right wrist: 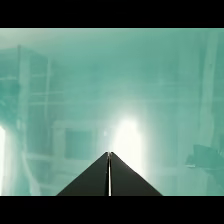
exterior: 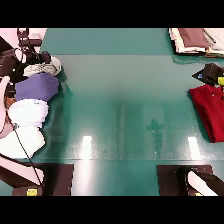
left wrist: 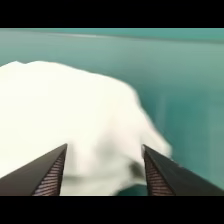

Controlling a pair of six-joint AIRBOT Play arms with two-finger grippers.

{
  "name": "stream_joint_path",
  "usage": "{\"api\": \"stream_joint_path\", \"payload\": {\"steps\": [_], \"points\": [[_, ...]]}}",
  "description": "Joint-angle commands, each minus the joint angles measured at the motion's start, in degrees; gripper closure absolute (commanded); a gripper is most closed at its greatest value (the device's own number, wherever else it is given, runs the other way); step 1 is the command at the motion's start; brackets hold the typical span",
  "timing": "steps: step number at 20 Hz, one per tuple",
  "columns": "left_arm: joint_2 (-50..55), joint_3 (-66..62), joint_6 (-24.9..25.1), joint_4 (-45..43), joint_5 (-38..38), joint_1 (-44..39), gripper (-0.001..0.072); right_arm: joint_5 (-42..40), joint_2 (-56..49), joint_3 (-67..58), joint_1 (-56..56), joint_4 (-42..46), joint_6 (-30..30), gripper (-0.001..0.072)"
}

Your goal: Fold the shirts.

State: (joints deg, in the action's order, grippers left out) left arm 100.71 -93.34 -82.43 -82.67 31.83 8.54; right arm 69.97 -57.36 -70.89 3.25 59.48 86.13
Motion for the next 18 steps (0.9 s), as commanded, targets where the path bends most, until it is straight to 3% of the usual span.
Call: {"api": "stream_joint_path", "payload": {"steps": [1, 2, 3, 4, 5, 6, 9, 13, 15, 18], "points": [[7.5, -4.8, 1.4, -0.7, 0.8, 1.2, 0.0152, 2.1, 0.0, -0.1, -0.1, 0.0, 1.1, 0.0693], [8.1, -5.0, 1.5, -1.0, 0.8, 1.2, 0.0153, 2.3, 0.0, -0.1, -0.1, 0.0, 1.5, 0.0693], [8.1, -5.0, 1.5, -1.2, 0.6, 1.2, 0.0205, 2.1, 0.0, -0.1, -0.1, 0.0, 2.2, 0.0693], [8.1, -5.2, 1.6, -1.2, 0.3, 1.2, 0.0362, 2.0, 0.0, -0.1, -0.1, 0.0, 2.5, 0.0693], [8.0, -6.0, 2.0, -1.2, 1.2, 1.2, 0.0569, 1.8, 0.0, -0.1, -0.1, 0.0, 2.5, 0.0693], [8.0, -7.4, 2.1, -1.2, 3.1, 1.2, 0.068, 1.7, 0.0, -0.1, -0.1, 0.0, 2.5, 0.0693], [7.3, -16.6, 1.9, -1.1, 12.3, 1.2, 0.0684, 1.2, 0.0, -0.4, -0.1, -0.1, 2.5, 0.0693], [-4.9, -25.4, 2.1, -0.9, 15.9, -0.5, 0.0685, 0.8, 0.0, -8.2, -0.1, 0.0, 2.5, 0.0694], [-14.7, -25.5, 5.5, -0.9, 18.0, -3.2, 0.0685, 0.5, 0.0, -13.7, -0.1, 0.1, 2.4, 0.0693], [-26.2, -25.5, 9.7, -0.9, 27.5, -10.5, 0.0685, 0.7, 0.0, -20.1, -0.1, 0.1, 2.3, 0.0693]]}}
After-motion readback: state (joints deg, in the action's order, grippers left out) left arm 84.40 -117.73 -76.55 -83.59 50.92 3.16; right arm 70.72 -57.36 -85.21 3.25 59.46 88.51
